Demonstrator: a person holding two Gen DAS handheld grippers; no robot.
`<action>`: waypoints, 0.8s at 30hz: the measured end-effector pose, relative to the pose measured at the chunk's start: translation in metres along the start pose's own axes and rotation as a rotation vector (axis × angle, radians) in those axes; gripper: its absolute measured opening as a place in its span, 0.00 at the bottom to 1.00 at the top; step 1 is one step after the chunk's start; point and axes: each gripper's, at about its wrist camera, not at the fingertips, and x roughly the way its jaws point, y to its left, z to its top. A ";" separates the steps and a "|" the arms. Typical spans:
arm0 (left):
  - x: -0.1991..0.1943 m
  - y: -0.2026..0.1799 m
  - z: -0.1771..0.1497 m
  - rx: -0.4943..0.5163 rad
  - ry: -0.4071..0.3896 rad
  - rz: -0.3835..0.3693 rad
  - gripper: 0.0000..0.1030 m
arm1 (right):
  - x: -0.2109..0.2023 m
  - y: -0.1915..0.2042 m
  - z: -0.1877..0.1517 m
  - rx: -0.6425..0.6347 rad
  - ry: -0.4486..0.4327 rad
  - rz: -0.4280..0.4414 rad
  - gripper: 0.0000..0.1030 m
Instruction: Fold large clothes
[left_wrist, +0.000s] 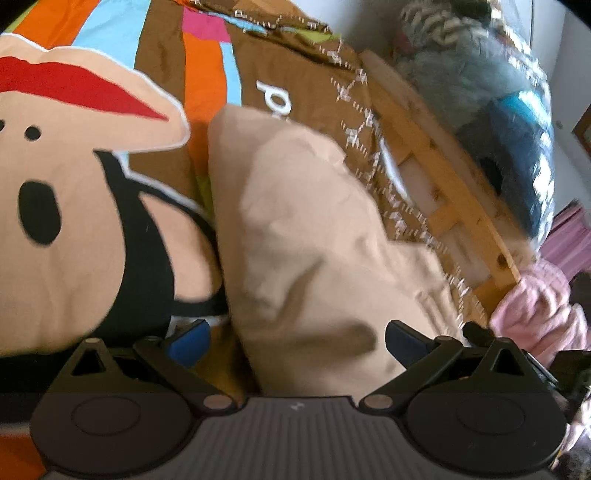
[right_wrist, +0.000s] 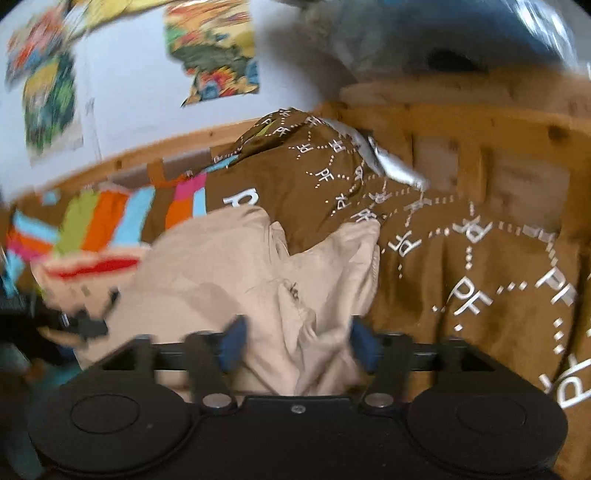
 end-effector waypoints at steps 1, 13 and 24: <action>0.002 0.004 0.006 -0.019 -0.010 -0.013 0.99 | 0.004 -0.010 0.006 0.039 0.011 0.027 0.86; 0.039 0.026 0.049 -0.035 -0.037 -0.003 0.99 | 0.072 -0.064 0.014 0.393 0.244 0.217 0.93; 0.046 0.033 0.062 -0.077 -0.008 -0.005 0.99 | 0.070 -0.044 -0.008 0.395 0.217 0.137 0.95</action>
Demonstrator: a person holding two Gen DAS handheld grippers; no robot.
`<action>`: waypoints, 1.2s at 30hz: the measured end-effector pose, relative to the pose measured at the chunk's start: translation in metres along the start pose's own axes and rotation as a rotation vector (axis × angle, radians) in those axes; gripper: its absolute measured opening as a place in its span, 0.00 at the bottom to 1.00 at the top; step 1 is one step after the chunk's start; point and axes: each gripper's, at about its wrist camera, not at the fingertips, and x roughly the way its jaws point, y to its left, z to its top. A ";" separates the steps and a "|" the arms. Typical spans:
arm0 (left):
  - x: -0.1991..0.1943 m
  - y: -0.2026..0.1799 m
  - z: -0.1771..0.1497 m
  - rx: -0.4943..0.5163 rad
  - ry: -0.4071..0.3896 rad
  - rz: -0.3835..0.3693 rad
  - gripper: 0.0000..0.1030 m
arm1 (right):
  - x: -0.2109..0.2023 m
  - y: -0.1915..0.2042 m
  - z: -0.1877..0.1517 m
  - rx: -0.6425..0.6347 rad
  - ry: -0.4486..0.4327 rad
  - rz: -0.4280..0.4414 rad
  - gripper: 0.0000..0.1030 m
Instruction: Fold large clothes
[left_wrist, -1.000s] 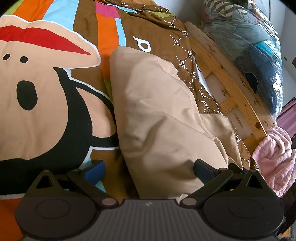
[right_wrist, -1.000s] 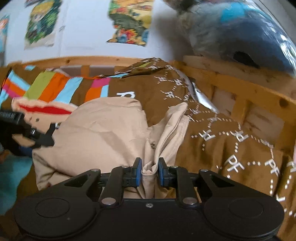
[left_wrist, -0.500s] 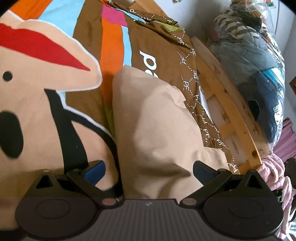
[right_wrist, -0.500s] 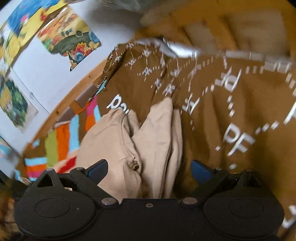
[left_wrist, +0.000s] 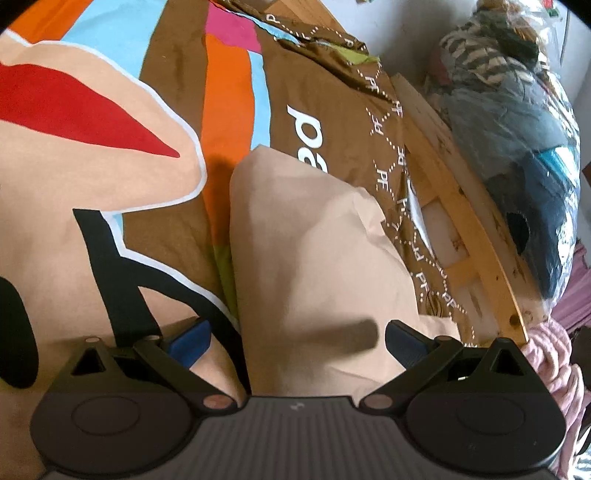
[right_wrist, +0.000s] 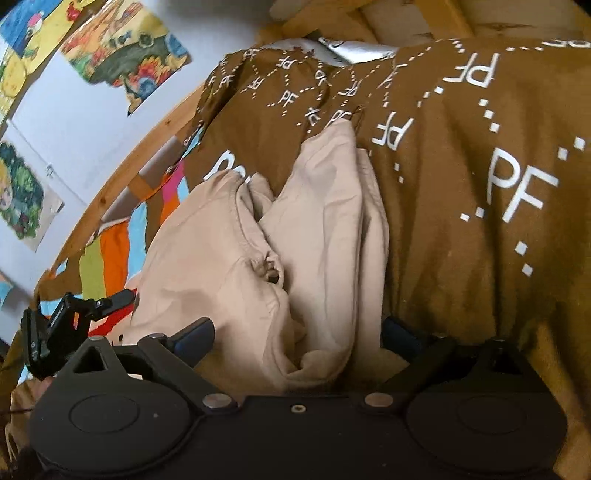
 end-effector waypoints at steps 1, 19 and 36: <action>0.001 -0.001 0.000 0.008 0.005 0.004 0.99 | 0.001 0.001 -0.001 -0.006 -0.004 -0.011 0.95; 0.011 -0.011 -0.007 0.062 0.066 0.005 0.81 | 0.009 0.014 -0.013 -0.053 -0.064 -0.074 0.99; -0.030 -0.088 -0.029 0.329 -0.062 0.137 0.60 | -0.007 0.037 -0.007 -0.194 -0.057 -0.069 0.18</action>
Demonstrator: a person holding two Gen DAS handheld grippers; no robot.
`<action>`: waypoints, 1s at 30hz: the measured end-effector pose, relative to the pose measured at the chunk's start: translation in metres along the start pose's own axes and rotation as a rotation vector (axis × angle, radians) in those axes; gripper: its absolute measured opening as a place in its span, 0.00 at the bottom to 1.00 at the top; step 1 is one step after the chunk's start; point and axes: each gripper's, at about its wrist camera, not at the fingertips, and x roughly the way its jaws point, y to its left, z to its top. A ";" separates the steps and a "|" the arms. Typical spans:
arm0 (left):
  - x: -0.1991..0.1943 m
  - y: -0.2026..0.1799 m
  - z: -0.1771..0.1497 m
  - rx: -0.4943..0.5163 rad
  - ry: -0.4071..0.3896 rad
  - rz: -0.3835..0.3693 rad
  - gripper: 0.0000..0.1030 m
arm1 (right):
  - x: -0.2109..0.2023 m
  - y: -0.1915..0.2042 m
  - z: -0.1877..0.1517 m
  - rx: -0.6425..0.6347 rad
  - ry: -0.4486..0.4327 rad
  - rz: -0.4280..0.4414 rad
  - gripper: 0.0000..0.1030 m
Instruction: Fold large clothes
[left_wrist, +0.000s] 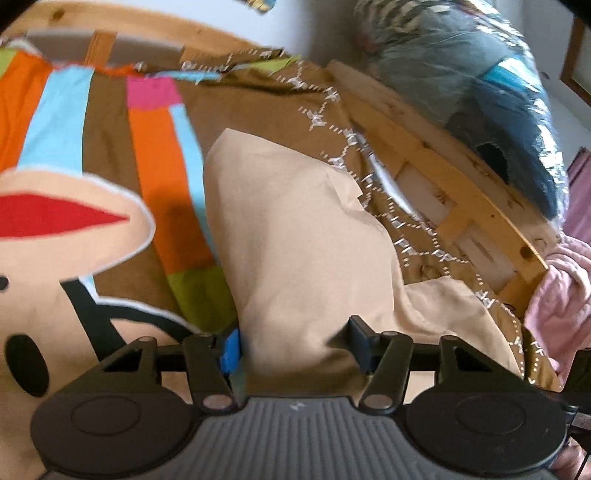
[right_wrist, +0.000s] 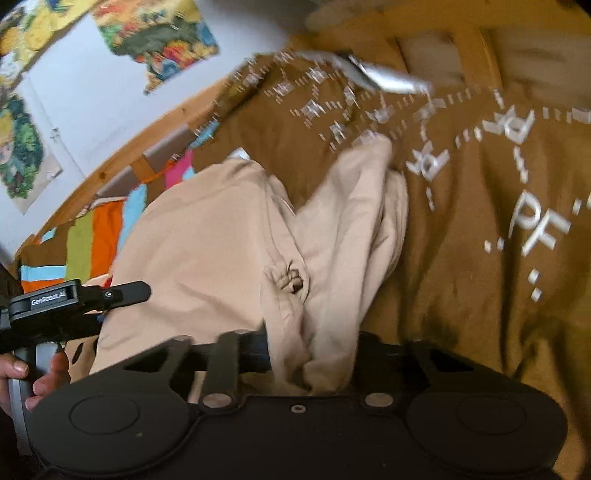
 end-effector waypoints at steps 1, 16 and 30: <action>-0.004 -0.005 0.002 0.013 -0.010 0.005 0.59 | -0.004 0.005 0.001 -0.024 -0.014 0.005 0.15; -0.074 0.030 0.084 0.083 -0.271 0.121 0.58 | 0.019 0.108 0.049 -0.290 -0.177 0.191 0.11; 0.005 0.152 0.109 0.003 -0.113 0.349 0.70 | 0.191 0.185 0.092 -0.333 -0.103 0.232 0.12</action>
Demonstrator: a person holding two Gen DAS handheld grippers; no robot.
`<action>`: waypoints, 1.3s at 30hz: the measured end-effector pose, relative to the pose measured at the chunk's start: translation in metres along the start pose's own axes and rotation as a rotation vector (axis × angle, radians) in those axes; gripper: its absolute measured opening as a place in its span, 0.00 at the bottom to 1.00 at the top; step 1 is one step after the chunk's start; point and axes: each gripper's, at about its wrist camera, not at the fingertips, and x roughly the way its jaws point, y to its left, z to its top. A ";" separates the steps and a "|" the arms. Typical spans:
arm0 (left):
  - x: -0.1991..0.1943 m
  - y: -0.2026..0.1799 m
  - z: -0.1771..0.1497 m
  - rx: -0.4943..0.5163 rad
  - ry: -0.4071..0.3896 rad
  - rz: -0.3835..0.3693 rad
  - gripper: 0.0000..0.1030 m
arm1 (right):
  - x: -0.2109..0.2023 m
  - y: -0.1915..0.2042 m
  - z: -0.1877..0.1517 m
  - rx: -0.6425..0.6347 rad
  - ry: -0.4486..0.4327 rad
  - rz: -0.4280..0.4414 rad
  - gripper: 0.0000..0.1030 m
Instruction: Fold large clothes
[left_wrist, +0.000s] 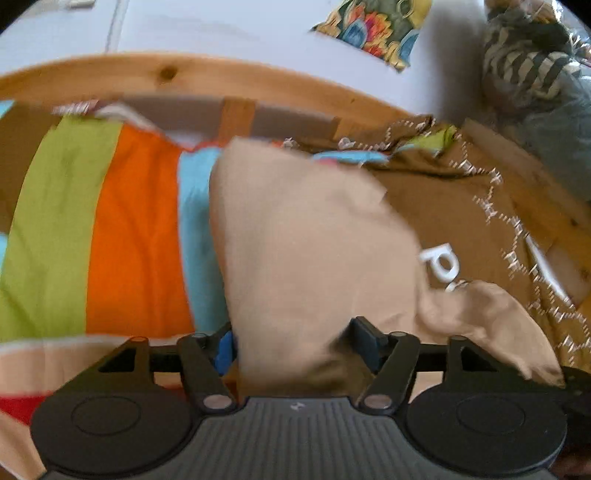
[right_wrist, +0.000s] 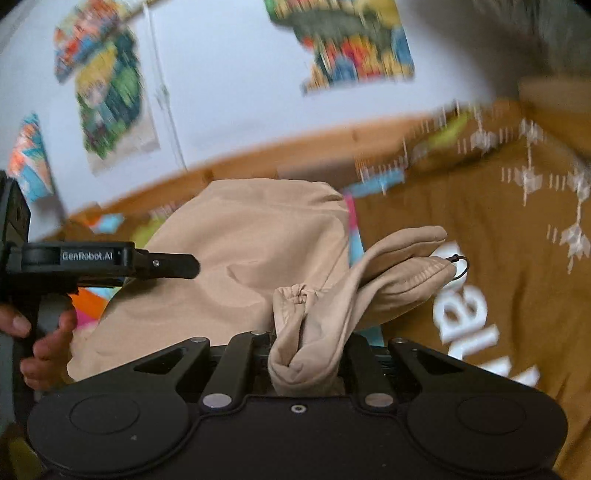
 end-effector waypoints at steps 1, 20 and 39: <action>-0.002 0.003 -0.007 0.004 -0.025 -0.003 0.72 | 0.006 -0.003 -0.008 0.013 0.021 -0.013 0.14; -0.077 -0.050 -0.025 -0.071 -0.025 0.093 0.99 | -0.057 -0.030 -0.022 0.117 0.040 -0.033 0.54; -0.266 -0.110 -0.073 0.045 -0.153 0.181 0.99 | -0.231 0.054 -0.008 -0.088 -0.319 0.000 0.96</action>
